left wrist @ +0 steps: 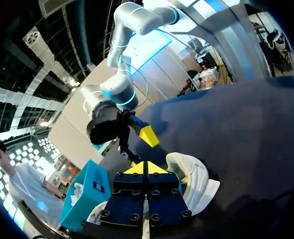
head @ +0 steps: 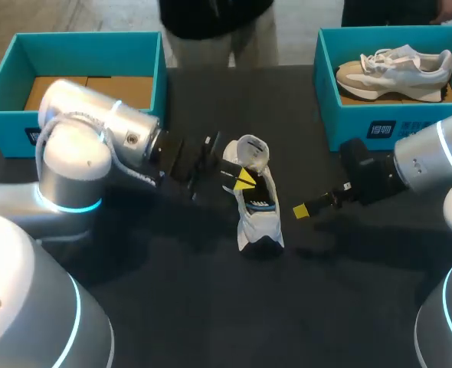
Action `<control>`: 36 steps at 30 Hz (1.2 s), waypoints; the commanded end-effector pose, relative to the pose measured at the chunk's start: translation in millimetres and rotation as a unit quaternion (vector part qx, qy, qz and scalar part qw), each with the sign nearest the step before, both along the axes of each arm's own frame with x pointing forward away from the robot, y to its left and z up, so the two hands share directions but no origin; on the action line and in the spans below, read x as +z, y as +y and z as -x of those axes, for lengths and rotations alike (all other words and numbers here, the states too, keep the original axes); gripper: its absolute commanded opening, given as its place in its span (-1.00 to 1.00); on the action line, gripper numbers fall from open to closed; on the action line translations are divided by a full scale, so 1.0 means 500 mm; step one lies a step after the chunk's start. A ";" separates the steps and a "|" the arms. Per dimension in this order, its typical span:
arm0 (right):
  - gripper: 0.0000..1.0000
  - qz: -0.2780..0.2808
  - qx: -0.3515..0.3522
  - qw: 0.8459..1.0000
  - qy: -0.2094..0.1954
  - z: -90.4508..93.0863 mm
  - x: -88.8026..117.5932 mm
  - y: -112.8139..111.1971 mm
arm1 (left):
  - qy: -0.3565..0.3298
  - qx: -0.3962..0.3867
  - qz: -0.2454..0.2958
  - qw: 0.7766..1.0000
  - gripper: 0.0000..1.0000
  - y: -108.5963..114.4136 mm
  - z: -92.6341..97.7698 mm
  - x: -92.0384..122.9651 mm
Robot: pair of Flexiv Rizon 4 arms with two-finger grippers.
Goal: Take the shoe out of the shoebox, open the shoe tongue, remove and reinsert the insole, then place the shoe into the shoebox
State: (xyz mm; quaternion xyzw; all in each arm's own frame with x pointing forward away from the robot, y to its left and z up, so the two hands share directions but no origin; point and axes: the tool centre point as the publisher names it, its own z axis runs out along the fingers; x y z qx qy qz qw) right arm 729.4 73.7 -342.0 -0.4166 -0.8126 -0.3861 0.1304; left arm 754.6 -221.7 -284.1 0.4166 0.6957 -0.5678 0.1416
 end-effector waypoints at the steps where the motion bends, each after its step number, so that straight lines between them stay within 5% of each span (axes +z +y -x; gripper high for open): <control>1: 1.00 0.001 0.000 1.000 0.000 0.001 0.000 0.001 | -0.003 -0.063 -0.071 0.996 -1.00 0.015 -0.013 0.027; 29: 1.00 0.001 0.000 1.000 0.000 0.001 0.000 0.001 | -0.012 -0.111 -0.104 0.988 -1.00 0.013 -0.024 0.042; 36: 1.00 0.034 -0.006 0.999 -0.015 0.019 0.041 -0.039 | -0.045 -0.180 -0.152 0.971 -1.00 0.007 -0.038 0.044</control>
